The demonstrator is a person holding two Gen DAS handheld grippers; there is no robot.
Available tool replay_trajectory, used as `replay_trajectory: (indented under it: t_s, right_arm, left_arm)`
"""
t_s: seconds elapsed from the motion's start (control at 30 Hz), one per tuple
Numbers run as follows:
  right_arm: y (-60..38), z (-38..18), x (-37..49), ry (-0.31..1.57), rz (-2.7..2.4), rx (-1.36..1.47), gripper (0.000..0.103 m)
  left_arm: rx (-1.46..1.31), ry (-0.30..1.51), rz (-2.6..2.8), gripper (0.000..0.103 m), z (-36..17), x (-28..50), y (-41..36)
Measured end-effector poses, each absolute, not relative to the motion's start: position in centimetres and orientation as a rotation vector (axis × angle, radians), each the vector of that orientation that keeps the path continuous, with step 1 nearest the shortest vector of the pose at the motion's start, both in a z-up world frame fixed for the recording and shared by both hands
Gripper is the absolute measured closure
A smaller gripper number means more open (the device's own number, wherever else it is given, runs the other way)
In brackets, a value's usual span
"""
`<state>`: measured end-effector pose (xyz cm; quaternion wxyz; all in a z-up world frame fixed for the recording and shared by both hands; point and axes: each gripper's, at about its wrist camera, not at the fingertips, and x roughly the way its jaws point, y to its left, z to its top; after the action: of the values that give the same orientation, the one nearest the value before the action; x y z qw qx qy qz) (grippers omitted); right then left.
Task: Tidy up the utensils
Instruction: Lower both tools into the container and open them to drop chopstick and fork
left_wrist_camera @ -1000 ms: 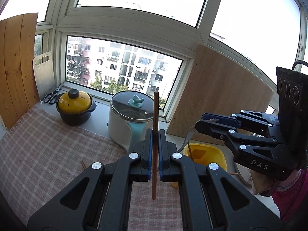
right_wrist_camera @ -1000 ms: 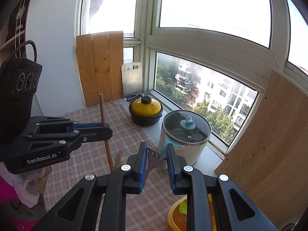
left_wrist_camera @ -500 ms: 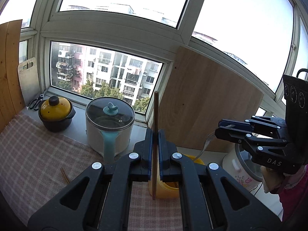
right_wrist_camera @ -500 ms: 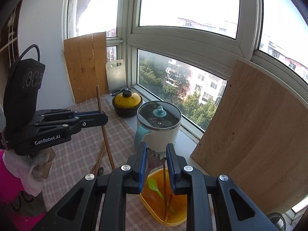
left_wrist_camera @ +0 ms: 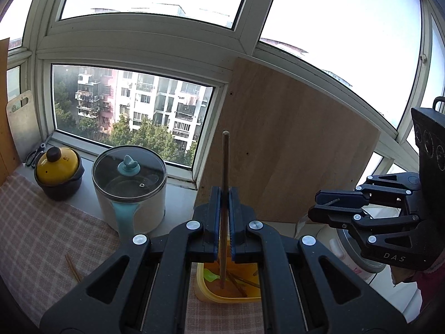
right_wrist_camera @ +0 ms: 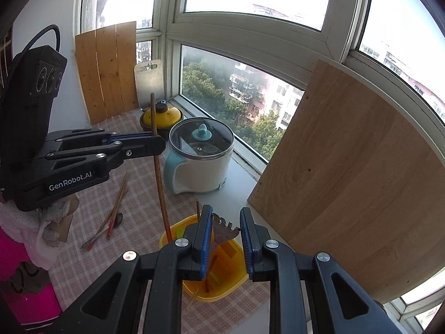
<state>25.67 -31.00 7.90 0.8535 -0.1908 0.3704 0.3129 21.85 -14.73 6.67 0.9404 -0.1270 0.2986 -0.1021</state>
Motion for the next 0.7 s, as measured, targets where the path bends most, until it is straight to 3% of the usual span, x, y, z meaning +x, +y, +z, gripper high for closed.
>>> replay_trajectory:
  t_s: [0.7]
  right_arm:
    - [-30.7, 2.6, 28.6, 0.886, 0.662, -0.398, 0.085]
  left_arm:
    - [-0.226, 0.705, -0.208, 0.1, 1.8, 24.8, -17.3]
